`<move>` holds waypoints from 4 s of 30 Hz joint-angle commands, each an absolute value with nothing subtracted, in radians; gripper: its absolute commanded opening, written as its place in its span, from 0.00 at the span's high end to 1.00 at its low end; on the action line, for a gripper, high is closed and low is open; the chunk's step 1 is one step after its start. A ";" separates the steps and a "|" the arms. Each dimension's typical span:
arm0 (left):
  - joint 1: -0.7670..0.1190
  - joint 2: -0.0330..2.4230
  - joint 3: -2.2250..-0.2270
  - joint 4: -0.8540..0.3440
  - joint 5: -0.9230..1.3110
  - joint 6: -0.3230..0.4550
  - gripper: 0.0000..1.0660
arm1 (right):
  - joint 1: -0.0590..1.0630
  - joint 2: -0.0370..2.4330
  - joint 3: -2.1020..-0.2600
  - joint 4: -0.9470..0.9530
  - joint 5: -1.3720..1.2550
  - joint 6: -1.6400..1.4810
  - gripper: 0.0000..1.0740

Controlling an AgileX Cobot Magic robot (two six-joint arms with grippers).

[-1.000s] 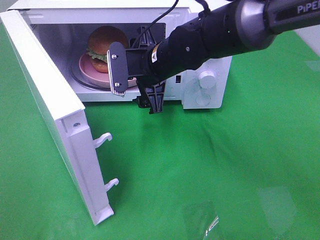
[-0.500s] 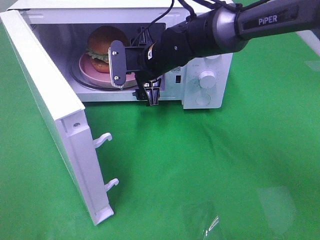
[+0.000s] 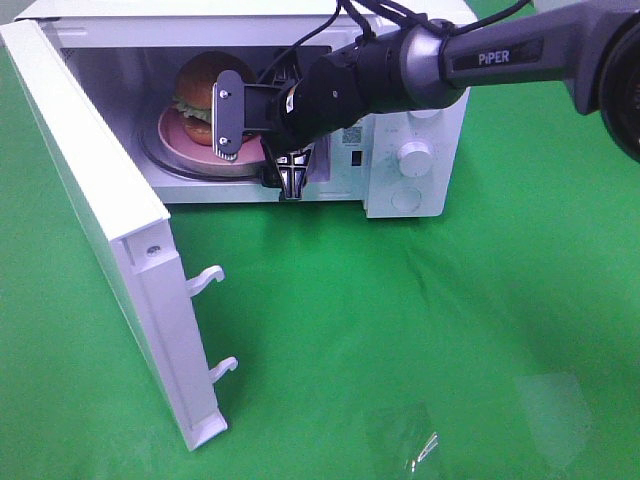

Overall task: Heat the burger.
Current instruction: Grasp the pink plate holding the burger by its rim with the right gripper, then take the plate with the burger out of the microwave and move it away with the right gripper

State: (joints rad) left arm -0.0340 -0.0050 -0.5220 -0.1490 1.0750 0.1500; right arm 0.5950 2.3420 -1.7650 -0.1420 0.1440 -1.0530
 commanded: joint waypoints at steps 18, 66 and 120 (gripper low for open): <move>-0.028 -0.011 -0.518 -0.149 1.070 0.146 0.08 | 0.635 2.400 -1.816 -0.063 0.141 -1.034 0.30; -0.028 -0.011 -0.518 -0.149 1.070 0.146 0.08 | 0.664 2.387 -1.816 0.036 0.158 -0.975 1.00; -0.028 -0.011 -0.518 -0.149 1.070 0.146 0.08 | 0.666 2.023 -1.341 0.172 0.087 -1.512 1.00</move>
